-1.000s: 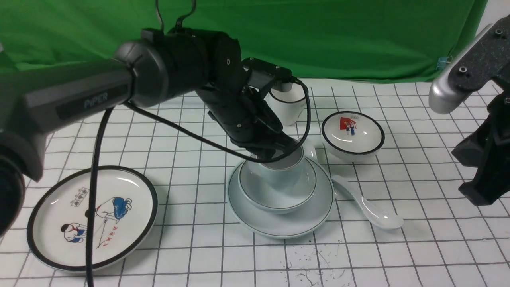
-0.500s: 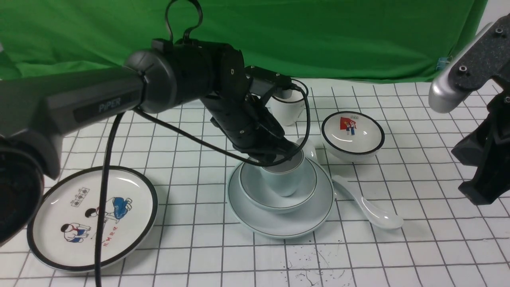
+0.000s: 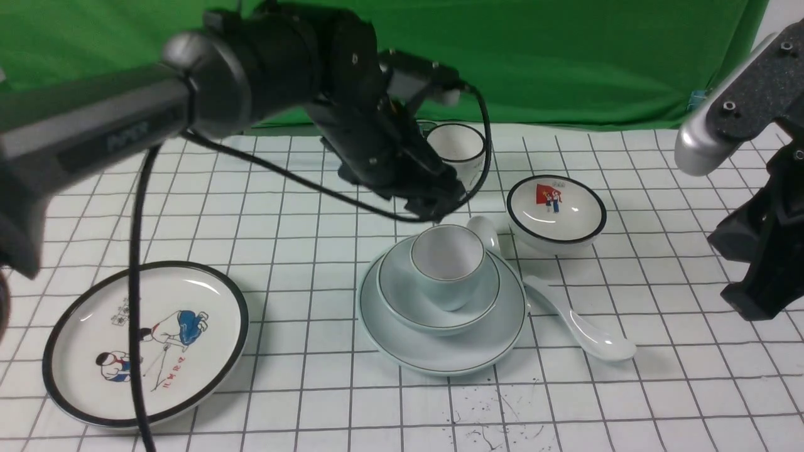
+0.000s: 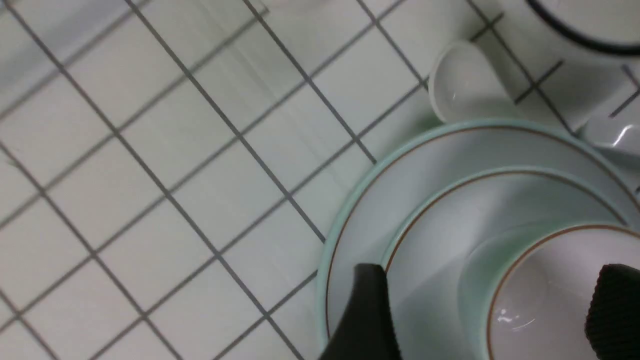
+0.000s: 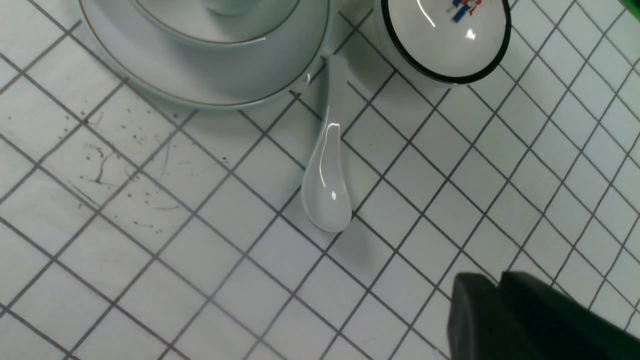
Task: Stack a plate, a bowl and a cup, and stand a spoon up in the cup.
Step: Use the left arm to put the blue teacup into the blue rice bowl in the middle, then use the right arm to grab a blue soup spoon
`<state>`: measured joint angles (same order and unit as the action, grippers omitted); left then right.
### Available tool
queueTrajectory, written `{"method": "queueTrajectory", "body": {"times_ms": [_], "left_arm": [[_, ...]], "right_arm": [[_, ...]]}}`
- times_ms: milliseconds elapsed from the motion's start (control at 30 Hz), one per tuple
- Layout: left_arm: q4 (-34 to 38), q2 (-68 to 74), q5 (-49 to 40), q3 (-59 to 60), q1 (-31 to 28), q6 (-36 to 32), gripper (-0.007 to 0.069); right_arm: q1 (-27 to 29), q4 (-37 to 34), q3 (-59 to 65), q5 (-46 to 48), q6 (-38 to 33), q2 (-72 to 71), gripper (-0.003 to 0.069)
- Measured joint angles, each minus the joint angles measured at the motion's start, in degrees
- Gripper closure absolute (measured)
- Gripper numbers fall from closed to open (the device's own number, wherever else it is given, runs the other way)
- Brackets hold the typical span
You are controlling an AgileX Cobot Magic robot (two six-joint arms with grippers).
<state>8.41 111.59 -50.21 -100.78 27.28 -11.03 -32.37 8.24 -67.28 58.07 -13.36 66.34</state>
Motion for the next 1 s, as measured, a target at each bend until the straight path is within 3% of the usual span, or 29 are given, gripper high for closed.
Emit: {"method": "queueTrajectory", "body": {"times_ms": [100, 233, 367, 500, 533, 633, 767, 867, 1000], "left_arm": [[-2.8, -2.7, -1.3, -1.8, 0.0, 1.5, 0.0106], [-8.8, -9.3, -3.6, -2.3, 0.0, 3.8, 0.0183], [-12.8, -15.7, -8.4, -2.0, 0.0, 4.9, 0.0384], [-13.0, -21.7, -7.7, 3.4, 0.0, 5.0, 0.058], [-13.0, -22.0, -7.5, 4.2, 0.0, 5.0, 0.0595], [-12.6, -26.4, -4.9, 11.1, 0.0, 5.0, 0.0653], [-11.8, -31.6, -1.2, 20.9, 0.0, 5.0, 0.066], [-11.8, -34.4, 1.5, 27.1, 0.0, 5.6, 0.066], [-11.8, -35.8, 3.0, 32.0, 0.0, 6.8, 0.066]], "right_arm": [[0.0, 0.0, -0.3, -0.1, 0.0, 0.9, 0.0558], [2.7, -0.5, -0.3, -1.3, 0.4, 4.5, 0.0602], [10.9, -6.4, -1.2, -3.2, -1.7, 10.1, 0.063], [13.2, -13.0, -1.9, -5.3, -7.0, 14.8, 0.0615], [13.2, -13.5, -2.0, -5.7, -7.4, 15.7, 0.0608], [11.6, -15.1, -2.0, -8.5, -10.6, 19.9, 0.0508], [8.2, -14.7, -2.0, -12.2, -13.2, 25.9, 0.0261], [6.8, -14.4, -2.0, -16.2, -13.5, 29.9, 0.0137], [6.8, -14.2, -2.0, -20.3, -13.1, 33.9, 0.0118]]}}
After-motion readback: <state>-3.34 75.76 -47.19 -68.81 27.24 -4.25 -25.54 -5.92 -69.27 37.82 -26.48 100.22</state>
